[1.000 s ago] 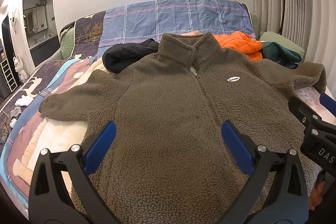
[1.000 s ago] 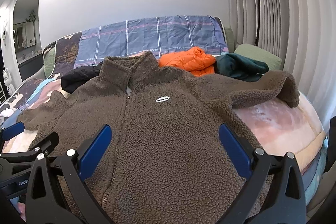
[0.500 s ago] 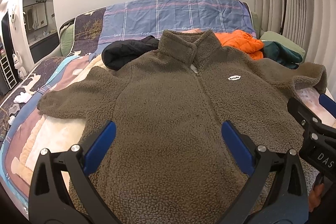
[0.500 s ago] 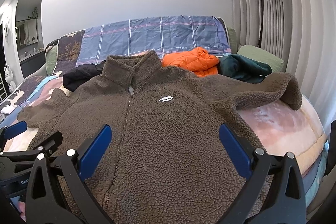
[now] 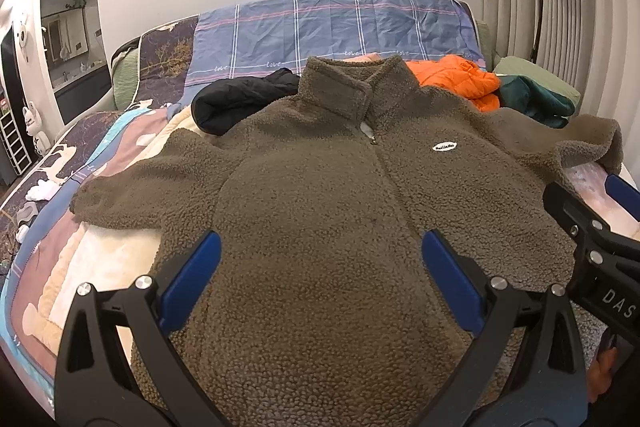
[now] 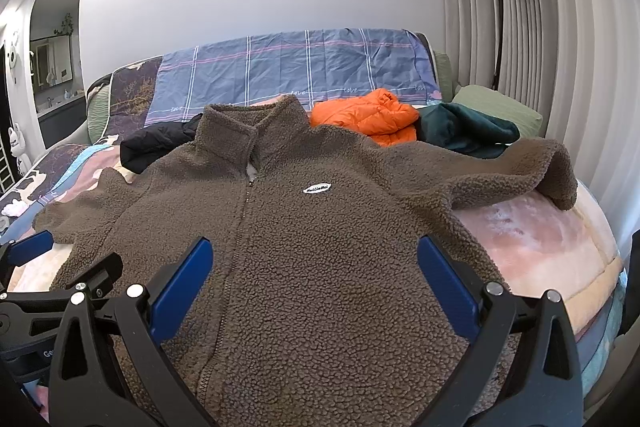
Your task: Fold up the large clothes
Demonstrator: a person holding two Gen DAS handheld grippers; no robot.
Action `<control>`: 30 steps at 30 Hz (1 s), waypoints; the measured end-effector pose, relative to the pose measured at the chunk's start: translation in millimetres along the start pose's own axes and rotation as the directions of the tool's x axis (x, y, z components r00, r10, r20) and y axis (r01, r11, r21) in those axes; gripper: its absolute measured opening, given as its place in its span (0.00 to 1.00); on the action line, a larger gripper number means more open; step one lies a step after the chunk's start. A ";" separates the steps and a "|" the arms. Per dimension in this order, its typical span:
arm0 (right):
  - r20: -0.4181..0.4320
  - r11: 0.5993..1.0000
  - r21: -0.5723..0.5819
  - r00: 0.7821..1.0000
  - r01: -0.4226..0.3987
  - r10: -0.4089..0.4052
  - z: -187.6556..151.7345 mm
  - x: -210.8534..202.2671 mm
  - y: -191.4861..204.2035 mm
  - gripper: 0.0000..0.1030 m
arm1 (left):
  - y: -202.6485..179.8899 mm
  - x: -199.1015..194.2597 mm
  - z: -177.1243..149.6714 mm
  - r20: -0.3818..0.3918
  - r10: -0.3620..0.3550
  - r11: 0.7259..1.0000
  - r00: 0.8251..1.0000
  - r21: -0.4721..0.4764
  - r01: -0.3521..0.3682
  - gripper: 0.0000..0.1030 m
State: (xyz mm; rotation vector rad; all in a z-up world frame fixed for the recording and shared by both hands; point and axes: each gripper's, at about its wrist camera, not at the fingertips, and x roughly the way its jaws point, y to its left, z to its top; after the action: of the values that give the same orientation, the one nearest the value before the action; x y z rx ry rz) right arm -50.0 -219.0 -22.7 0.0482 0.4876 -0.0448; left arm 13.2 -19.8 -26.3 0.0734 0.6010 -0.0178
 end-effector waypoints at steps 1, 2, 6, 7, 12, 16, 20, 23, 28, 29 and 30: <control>0.000 1.000 -0.001 1.000 0.000 0.000 -0.1 0.0 0.0 0.99 | -0.4 -0.3 0.3 0.000 0.001 1.000 1.000 0.000 -0.001 0.98; 0.000 1.000 -0.001 1.000 0.000 0.000 -0.2 -0.1 0.1 0.99 | 0.2 0.1 0.0 0.000 0.000 1.000 1.000 0.000 0.000 0.98; 0.000 1.000 -0.001 1.000 0.001 -0.001 0.1 0.1 0.2 0.99 | 0.0 0.1 0.3 0.000 -0.001 1.000 1.000 -0.001 0.001 0.98; 0.000 1.000 -0.001 1.000 0.000 0.000 0.0 0.3 0.2 0.99 | 0.0 0.1 0.3 0.000 -0.001 1.000 1.000 -0.001 0.001 0.98; -0.006 1.000 0.002 1.000 -0.003 0.003 -0.8 1.3 -0.1 0.99 | -0.8 0.1 -0.1 -0.001 0.000 1.000 1.000 0.002 0.000 0.98; -0.007 1.000 0.003 1.000 -0.003 0.003 -1.6 1.6 -0.3 0.99 | -0.6 0.8 -0.9 -0.004 -0.001 1.000 1.000 0.003 0.001 0.98; -0.007 1.000 0.004 1.000 -0.003 0.003 -2.9 0.7 -0.6 0.99 | -0.3 1.9 -0.6 -0.006 -0.001 1.000 1.000 0.001 0.001 0.98; -0.015 1.000 0.004 1.000 0.002 -0.002 -3.5 2.1 -1.6 0.99 | 1.1 3.0 -1.2 -0.009 -0.001 1.000 1.000 -0.008 0.001 0.98; -0.017 1.000 0.010 1.000 0.006 -0.006 -5.0 1.1 -3.4 0.99 | 7.1 8.1 -2.7 -0.018 -0.007 1.000 1.000 -0.030 0.007 0.98; -0.018 1.000 0.011 1.000 0.007 -0.007 -5.0 1.5 -3.5 0.99 | 7.3 8.2 -2.7 -0.017 -0.007 1.000 1.000 -0.030 0.007 0.98; -0.020 1.000 0.011 1.000 0.007 -0.007 -5.3 1.9 -3.6 0.99 | 7.5 8.3 -2.7 -0.015 -0.007 1.000 1.000 -0.029 0.007 0.98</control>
State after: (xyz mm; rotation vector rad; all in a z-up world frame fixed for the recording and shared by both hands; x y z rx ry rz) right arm -51.0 -222.4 -28.4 0.0578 0.5073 -0.0540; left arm 18.8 -12.1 -32.8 0.0436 0.6169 -0.0155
